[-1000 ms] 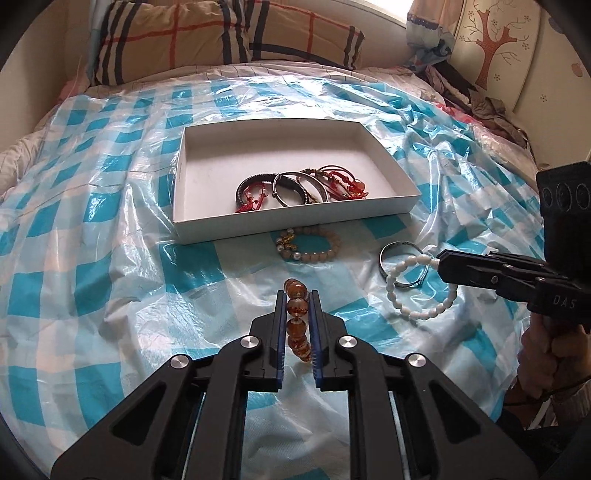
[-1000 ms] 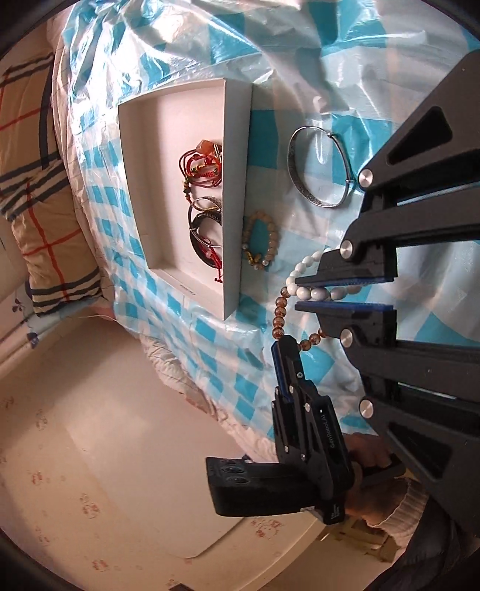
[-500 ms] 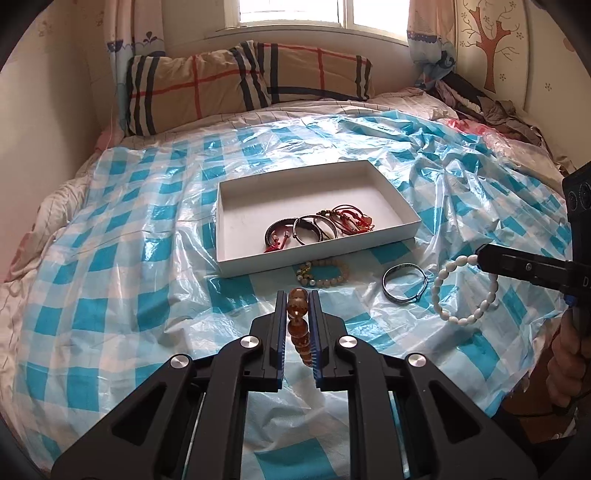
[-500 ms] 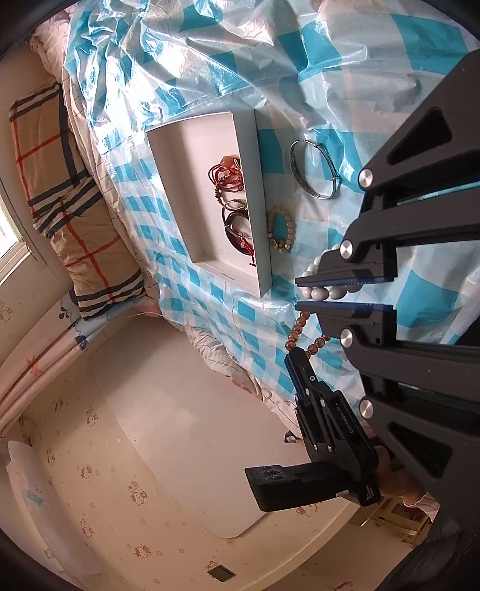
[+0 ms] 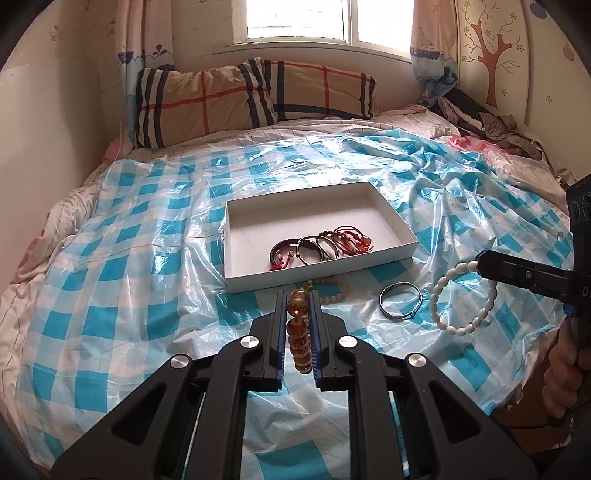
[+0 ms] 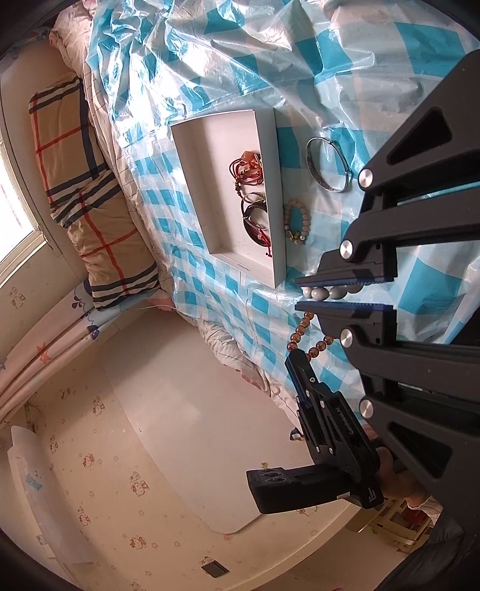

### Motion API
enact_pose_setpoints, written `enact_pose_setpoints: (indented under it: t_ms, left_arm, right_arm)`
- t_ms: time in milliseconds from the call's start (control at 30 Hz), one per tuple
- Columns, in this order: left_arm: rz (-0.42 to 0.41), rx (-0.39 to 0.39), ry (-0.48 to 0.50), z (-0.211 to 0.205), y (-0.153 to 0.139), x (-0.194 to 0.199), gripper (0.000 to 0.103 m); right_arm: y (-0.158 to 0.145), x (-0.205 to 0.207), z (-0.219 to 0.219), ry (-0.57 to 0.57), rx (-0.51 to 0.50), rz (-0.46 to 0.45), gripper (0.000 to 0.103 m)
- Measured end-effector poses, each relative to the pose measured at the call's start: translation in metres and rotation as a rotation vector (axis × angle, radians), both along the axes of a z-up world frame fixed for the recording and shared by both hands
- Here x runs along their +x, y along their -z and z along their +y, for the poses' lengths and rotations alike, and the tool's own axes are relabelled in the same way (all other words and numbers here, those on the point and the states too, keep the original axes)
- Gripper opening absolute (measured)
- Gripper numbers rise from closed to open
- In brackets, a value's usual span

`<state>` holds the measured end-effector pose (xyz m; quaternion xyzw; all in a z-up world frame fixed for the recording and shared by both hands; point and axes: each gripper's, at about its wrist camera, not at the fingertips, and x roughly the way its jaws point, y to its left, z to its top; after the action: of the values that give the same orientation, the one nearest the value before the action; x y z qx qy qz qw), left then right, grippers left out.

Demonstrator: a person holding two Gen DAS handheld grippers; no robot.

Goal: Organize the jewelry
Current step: 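Carry the amber and white bead bracelets into the tray and open both tools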

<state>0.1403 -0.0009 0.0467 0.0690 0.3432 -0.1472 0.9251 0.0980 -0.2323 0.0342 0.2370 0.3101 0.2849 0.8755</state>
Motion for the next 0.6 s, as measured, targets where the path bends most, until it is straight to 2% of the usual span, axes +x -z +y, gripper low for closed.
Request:
enact_pose_setpoints:
  t_ms: [600]
  left_arm:
    - [-0.048, -0.062, 0.012, -0.015, -0.008, 0.053, 0.011]
  right_arm:
    - [0.004, 0.047, -0.007, 0.032, 0.023, -0.024, 0.008]
